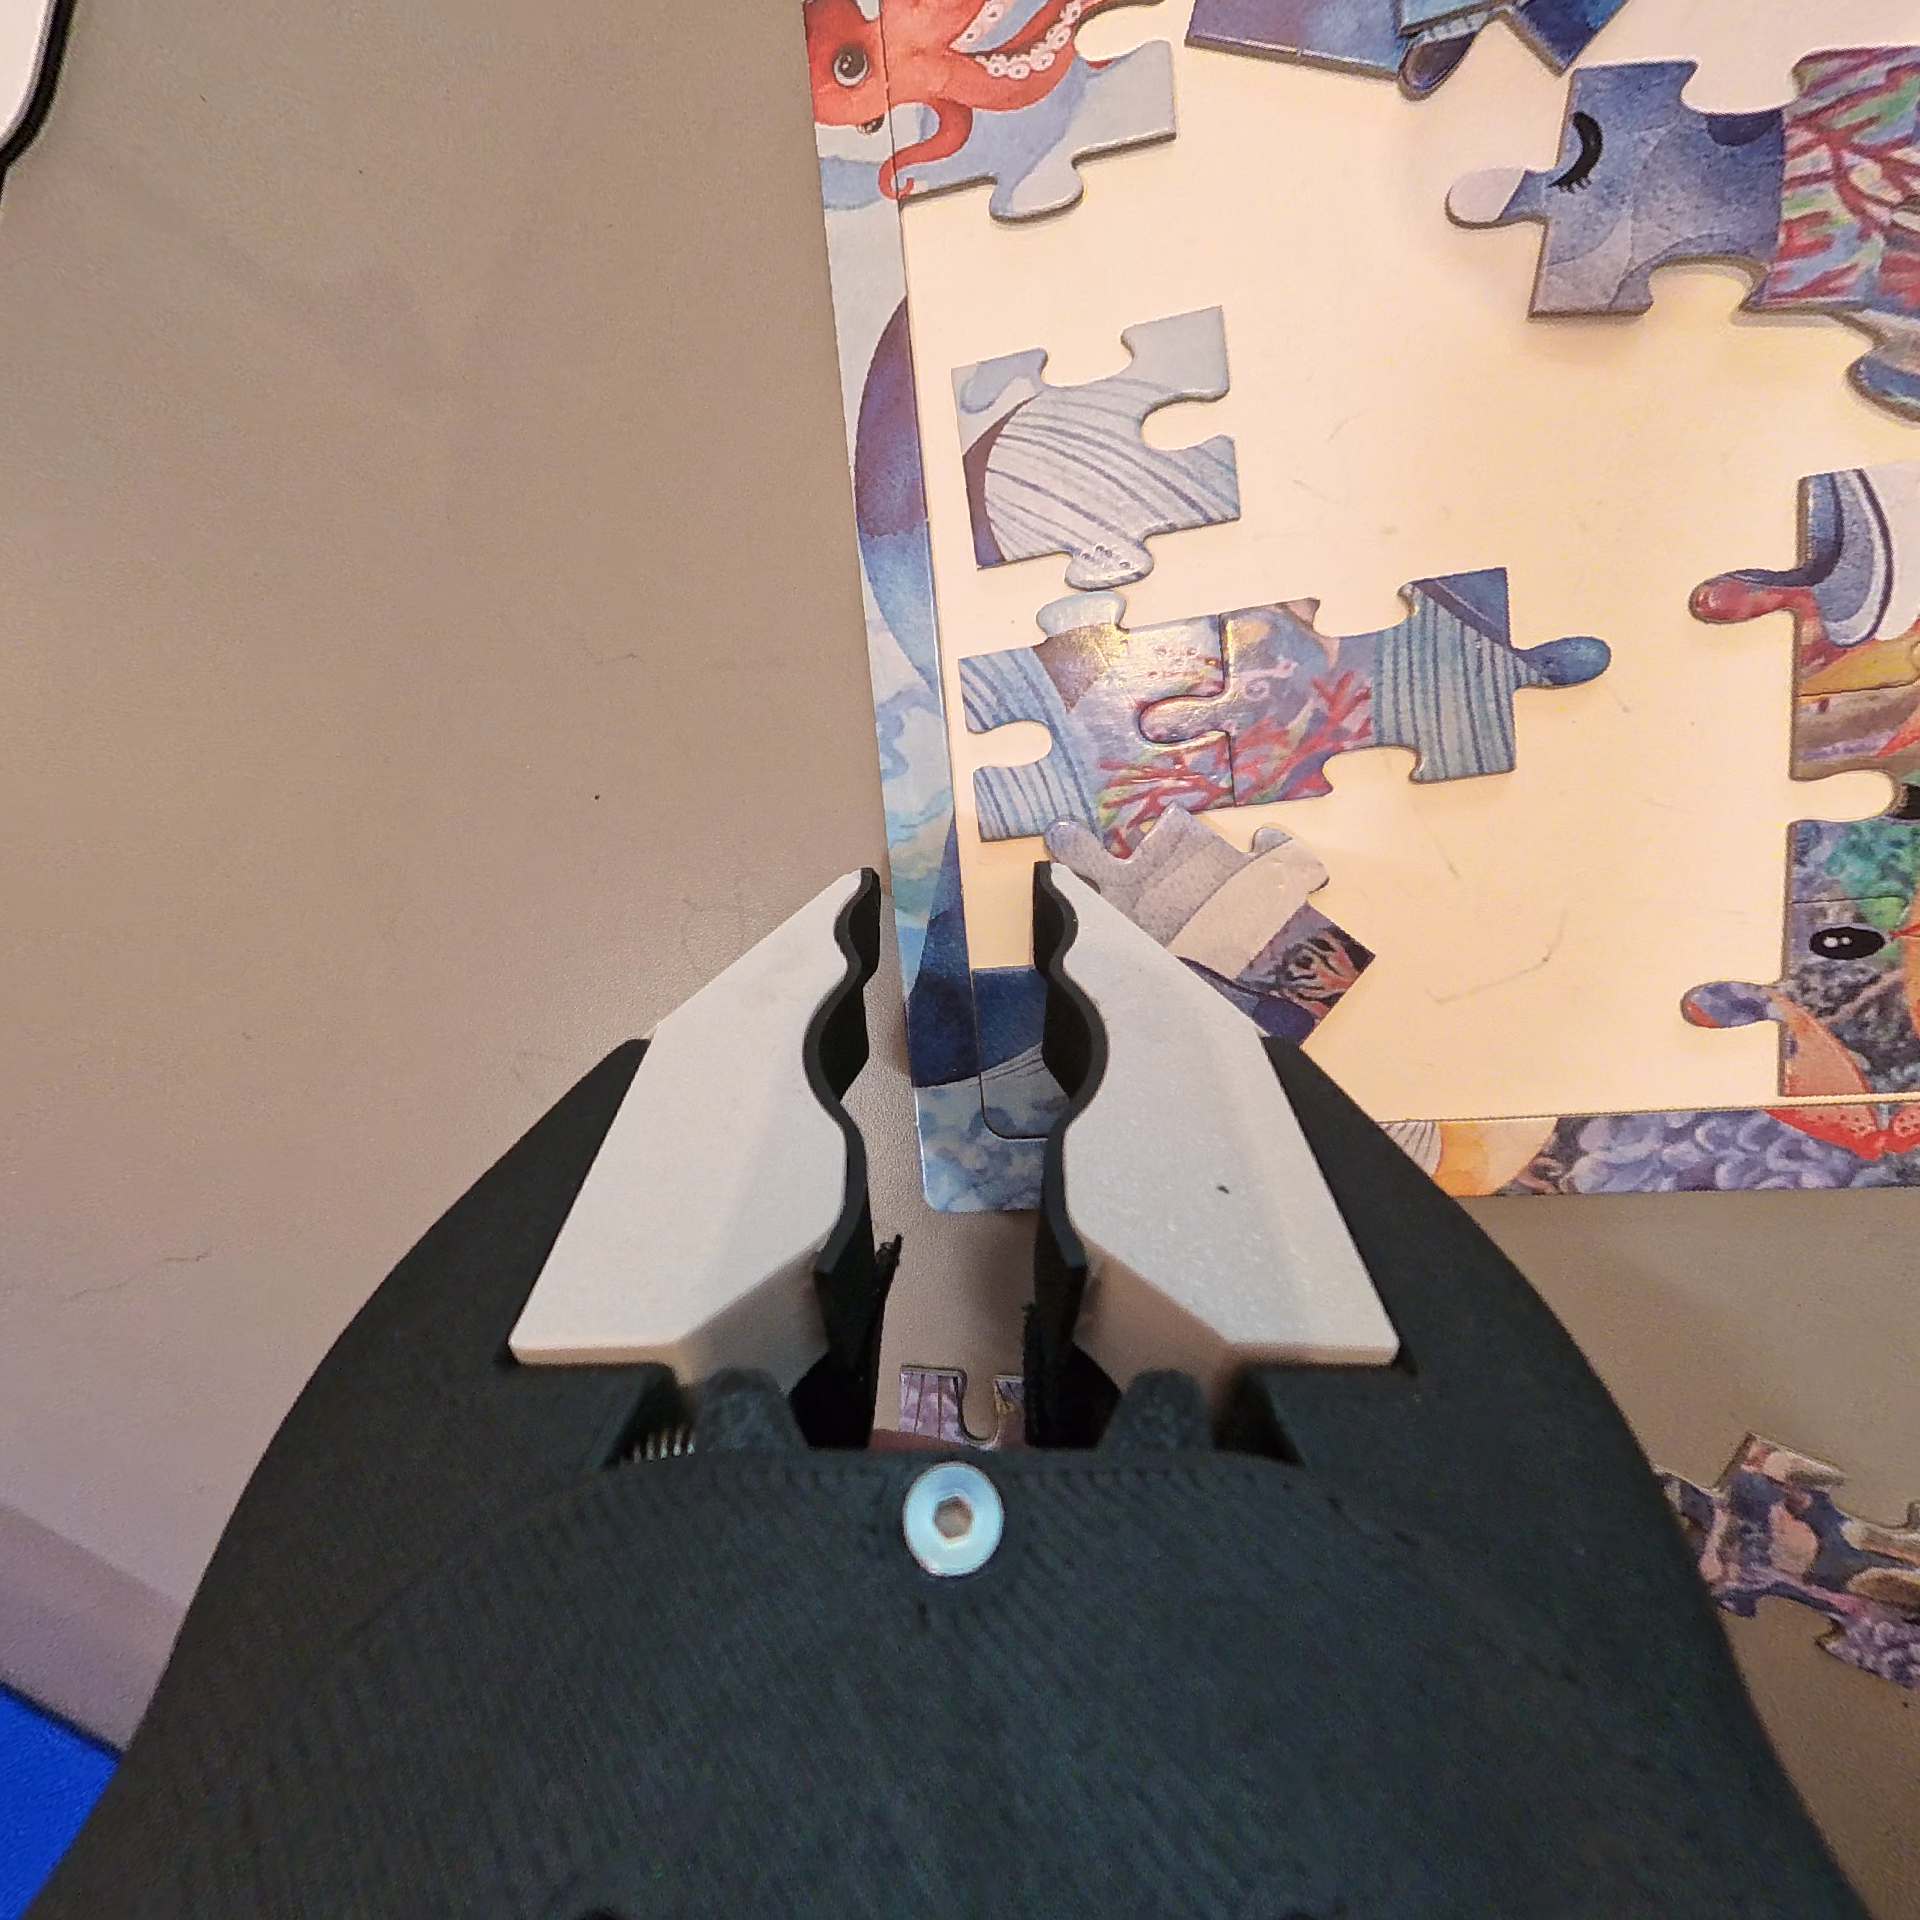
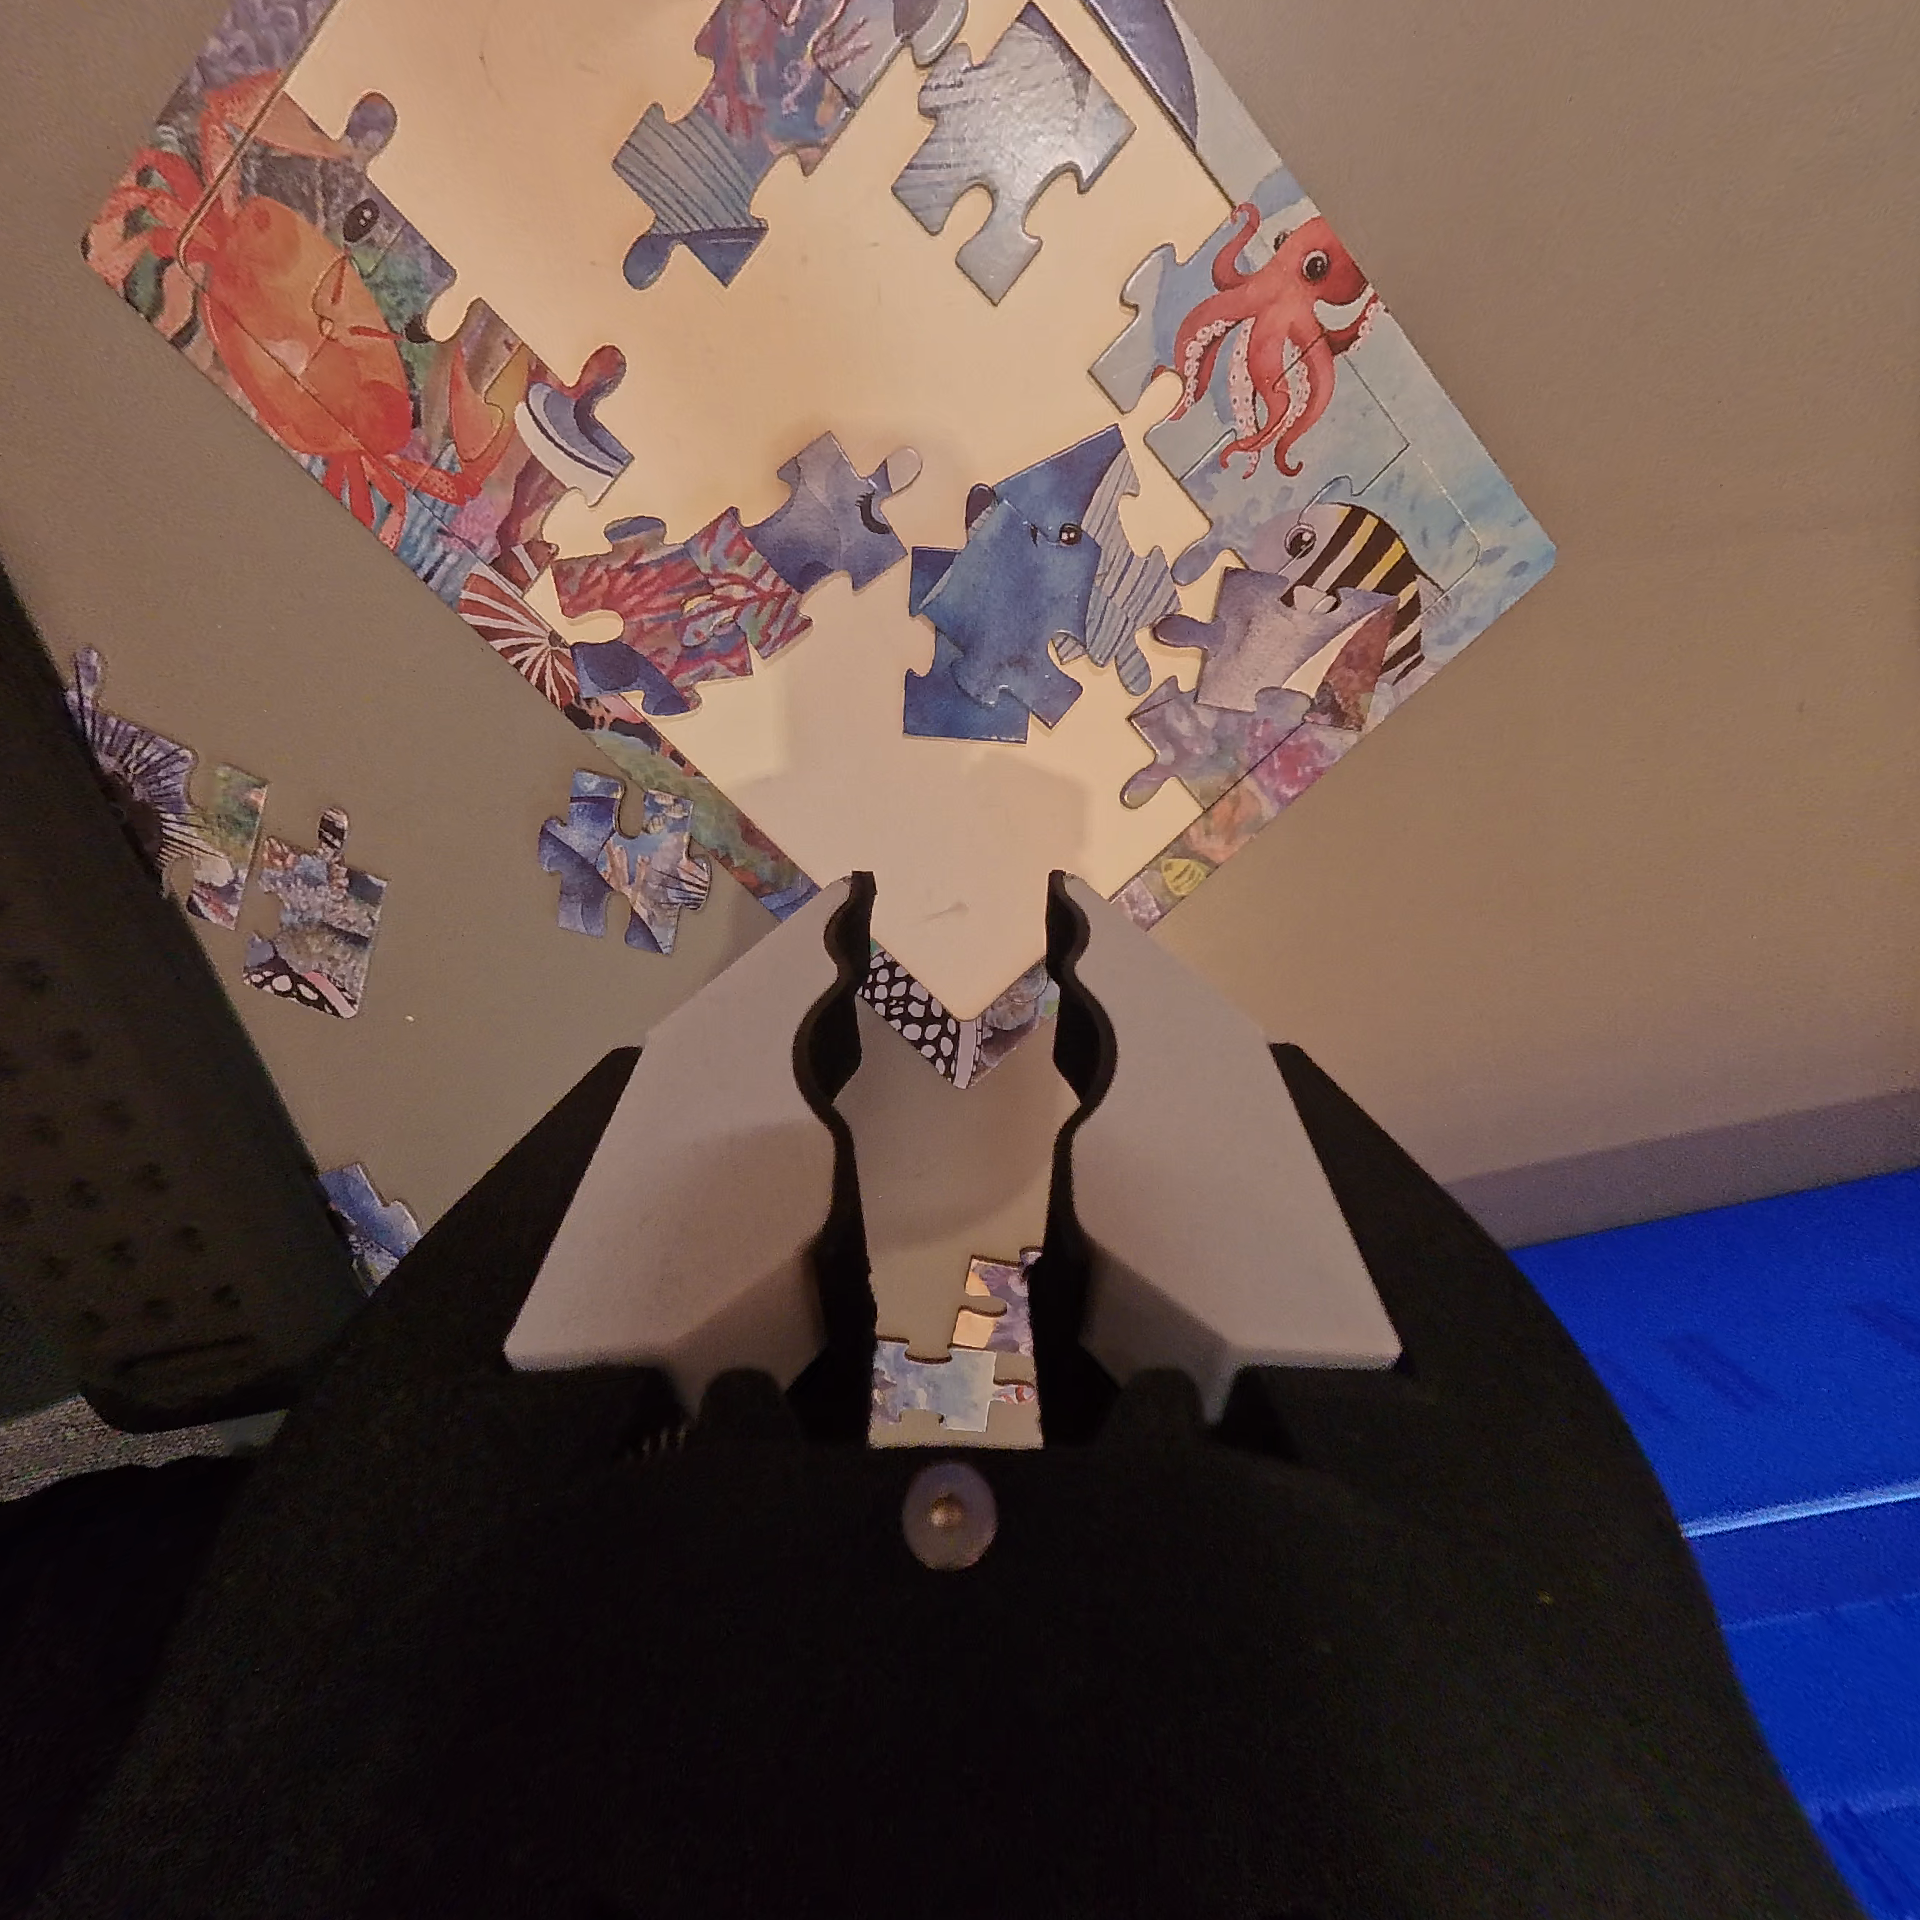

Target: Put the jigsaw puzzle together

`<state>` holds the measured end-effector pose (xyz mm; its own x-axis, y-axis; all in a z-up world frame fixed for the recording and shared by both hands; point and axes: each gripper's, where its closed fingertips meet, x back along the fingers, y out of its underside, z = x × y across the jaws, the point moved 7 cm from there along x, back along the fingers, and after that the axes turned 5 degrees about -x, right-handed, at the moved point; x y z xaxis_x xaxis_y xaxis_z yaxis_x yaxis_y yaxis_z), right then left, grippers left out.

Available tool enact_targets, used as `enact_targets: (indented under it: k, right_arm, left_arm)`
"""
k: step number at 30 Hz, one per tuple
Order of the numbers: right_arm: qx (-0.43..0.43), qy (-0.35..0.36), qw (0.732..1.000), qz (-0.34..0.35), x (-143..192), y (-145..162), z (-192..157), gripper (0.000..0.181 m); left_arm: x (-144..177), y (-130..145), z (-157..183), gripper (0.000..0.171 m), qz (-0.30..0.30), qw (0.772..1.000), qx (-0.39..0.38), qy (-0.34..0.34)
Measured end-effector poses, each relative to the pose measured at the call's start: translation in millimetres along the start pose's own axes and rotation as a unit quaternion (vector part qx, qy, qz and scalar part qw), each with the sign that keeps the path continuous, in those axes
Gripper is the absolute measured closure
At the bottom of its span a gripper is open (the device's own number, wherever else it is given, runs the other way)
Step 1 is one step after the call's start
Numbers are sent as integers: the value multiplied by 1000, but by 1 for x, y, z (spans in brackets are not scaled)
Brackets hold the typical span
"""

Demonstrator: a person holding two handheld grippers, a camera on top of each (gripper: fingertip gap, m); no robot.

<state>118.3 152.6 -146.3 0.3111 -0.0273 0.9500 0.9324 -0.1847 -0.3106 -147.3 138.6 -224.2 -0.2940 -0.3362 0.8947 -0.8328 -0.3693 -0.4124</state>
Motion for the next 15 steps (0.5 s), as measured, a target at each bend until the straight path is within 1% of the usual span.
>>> enact_targets:
  k: [15]
  right_arm:
    - [6,-1,1000,-5,0,-1,-4,148]
  left_arm:
    - [0,0,0,144,0,1000,-2,-3]
